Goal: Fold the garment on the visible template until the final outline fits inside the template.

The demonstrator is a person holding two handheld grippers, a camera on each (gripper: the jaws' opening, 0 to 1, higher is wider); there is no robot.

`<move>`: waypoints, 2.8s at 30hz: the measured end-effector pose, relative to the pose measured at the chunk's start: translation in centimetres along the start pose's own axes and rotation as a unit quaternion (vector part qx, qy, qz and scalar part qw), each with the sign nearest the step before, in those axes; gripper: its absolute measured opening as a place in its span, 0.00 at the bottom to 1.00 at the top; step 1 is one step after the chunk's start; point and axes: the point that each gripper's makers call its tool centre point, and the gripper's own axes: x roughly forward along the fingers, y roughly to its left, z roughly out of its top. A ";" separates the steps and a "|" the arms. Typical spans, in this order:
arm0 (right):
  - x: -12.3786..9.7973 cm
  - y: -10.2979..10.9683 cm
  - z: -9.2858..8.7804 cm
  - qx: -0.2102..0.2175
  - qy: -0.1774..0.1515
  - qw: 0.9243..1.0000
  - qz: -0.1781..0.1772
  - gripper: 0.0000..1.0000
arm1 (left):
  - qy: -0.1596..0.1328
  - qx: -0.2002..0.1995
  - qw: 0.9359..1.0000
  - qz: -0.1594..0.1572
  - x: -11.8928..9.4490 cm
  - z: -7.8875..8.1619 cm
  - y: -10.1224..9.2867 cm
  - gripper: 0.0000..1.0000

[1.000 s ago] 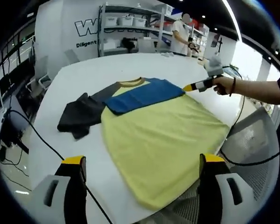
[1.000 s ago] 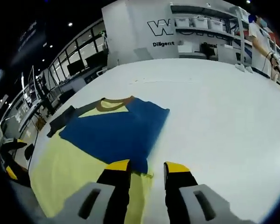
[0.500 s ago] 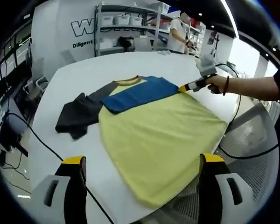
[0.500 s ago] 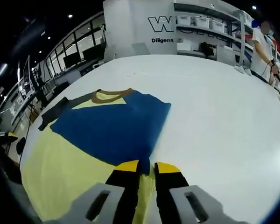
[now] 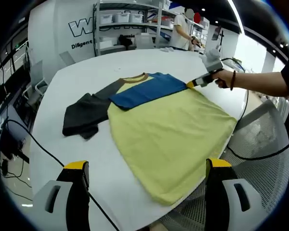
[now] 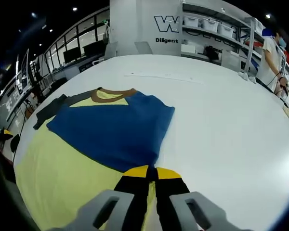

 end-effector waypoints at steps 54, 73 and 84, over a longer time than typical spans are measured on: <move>-0.9 -9.2 -0.5 -0.001 0.027 0.998 -0.050 0.00 | -0.061 -0.195 0.976 0.074 9.6 6.1 5.2 0.24; -0.8 -9.3 -0.4 -0.023 0.033 0.998 -0.047 0.00 | -0.016 -0.234 0.964 0.129 13.2 5.1 6.2 0.05; -0.8 -9.3 -0.5 -0.031 0.037 0.998 -0.047 0.00 | -0.006 -0.244 0.960 0.135 12.3 4.4 7.3 0.00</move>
